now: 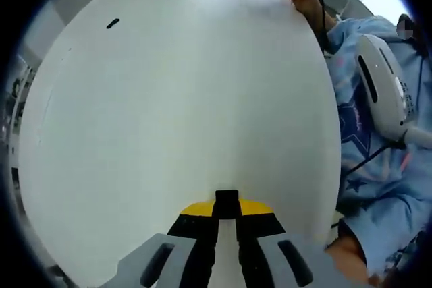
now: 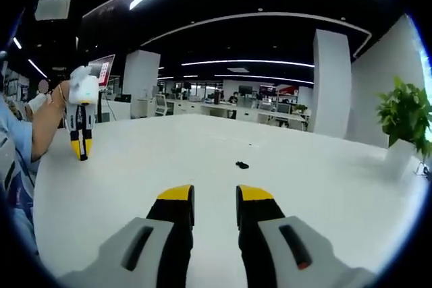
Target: Snap the two parts of the plastic buckle together until the buckle closes and remains connected.
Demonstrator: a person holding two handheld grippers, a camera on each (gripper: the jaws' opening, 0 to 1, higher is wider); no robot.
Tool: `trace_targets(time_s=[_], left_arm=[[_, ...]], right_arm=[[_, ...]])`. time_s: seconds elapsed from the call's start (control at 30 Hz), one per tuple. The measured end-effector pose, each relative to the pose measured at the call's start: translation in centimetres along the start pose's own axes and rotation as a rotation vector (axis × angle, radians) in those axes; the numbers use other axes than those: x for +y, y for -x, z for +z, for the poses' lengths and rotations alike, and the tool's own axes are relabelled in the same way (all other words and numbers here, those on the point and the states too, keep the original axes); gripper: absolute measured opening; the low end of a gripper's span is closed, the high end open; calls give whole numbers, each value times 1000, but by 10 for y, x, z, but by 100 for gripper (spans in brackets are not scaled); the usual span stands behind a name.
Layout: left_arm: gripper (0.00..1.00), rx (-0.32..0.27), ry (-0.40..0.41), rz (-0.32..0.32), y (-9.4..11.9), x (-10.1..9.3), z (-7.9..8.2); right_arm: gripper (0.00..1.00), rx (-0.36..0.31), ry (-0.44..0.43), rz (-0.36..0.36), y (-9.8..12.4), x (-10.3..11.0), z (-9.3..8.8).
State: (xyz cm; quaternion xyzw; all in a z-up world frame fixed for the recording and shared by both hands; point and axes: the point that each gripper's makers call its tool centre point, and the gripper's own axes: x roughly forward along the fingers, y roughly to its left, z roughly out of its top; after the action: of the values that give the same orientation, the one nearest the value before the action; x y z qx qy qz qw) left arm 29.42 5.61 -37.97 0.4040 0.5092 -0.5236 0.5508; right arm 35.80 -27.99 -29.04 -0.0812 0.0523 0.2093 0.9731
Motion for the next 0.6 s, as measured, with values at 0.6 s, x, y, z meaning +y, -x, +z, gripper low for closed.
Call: trace_targets(time_s=[0.6], left_arm=[[9,-2,26,11,-1,-1,0]], right_arm=[[25,17,98,14,-29,-23,37]])
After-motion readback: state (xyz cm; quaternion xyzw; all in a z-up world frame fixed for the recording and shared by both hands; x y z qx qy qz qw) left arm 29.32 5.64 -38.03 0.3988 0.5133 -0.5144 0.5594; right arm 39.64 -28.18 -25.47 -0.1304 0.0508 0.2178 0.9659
